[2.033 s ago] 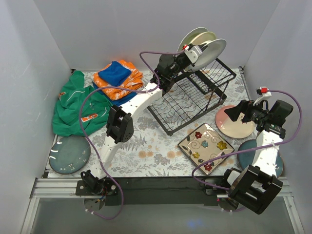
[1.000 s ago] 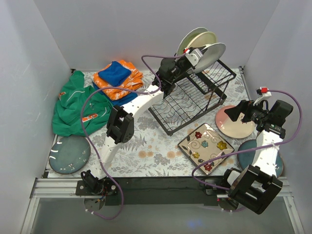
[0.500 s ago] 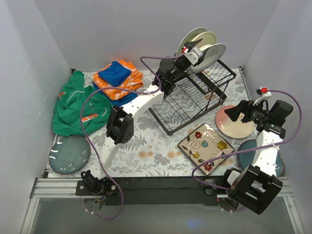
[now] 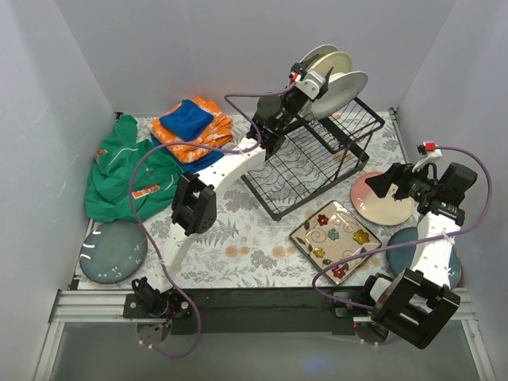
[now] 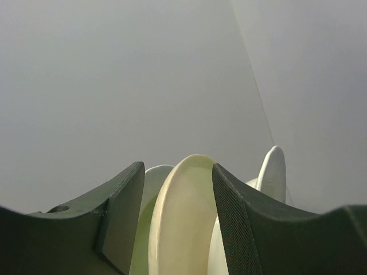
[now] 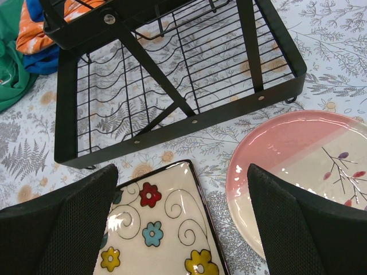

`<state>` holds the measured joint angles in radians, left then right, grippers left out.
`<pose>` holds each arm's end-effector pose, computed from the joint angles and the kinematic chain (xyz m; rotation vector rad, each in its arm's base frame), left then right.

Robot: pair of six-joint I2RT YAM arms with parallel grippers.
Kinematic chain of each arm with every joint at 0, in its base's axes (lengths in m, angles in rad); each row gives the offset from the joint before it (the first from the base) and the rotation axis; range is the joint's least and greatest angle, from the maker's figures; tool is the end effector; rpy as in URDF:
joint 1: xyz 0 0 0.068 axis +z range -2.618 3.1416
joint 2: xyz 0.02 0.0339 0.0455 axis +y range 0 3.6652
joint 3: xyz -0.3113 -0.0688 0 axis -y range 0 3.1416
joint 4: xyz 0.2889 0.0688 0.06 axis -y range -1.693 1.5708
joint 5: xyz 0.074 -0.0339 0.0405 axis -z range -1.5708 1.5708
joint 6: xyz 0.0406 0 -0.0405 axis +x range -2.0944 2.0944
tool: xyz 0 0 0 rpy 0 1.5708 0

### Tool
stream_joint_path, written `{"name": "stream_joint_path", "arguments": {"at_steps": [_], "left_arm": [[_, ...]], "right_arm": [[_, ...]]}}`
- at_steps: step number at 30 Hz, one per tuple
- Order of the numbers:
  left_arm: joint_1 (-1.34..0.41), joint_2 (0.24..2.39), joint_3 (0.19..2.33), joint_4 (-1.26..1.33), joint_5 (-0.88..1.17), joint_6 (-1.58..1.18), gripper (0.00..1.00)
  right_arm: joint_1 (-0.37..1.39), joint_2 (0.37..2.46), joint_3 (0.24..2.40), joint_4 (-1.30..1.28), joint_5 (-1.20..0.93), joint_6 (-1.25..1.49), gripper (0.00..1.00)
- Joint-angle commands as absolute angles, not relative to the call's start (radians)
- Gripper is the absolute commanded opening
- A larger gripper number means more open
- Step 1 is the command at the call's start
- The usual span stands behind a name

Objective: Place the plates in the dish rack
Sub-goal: Insert the plate into the dish rack

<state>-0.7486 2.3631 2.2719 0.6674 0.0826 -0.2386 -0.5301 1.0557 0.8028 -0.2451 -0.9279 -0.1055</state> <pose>0.4599 -0.4318 0.4279 0.3377 0.9828 -0.9422 0.2302 -0.0972 0.3232 -0.1455 1.8893 0.5259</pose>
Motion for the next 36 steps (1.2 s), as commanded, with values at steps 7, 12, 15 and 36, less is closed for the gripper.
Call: {"name": "stream_joint_path", "arguments": {"at_steps": [7, 12, 15, 36], "left_arm": [[-0.755, 2.255, 2.221, 0.696, 0.066, -0.255, 0.50], [-0.761, 2.260, 2.261, 0.716, 0.034, -0.226, 0.50], [-0.761, 2.247, 2.275, 0.735, 0.012, -0.210, 0.50], [-0.772, 1.798, 1.819, 0.467, 0.204, -0.540, 0.66]], "right_arm": [[-0.535, 1.048, 0.813, -0.259, -0.951, -0.118, 0.98], [-0.537, 1.049, 0.811, -0.264, -0.953, -0.123, 0.98], [-0.537, 1.048, 0.813, -0.264, -0.954, -0.124, 0.98], [-0.537, 1.049, 0.824, -0.288, -0.959, -0.138, 0.98]]}}
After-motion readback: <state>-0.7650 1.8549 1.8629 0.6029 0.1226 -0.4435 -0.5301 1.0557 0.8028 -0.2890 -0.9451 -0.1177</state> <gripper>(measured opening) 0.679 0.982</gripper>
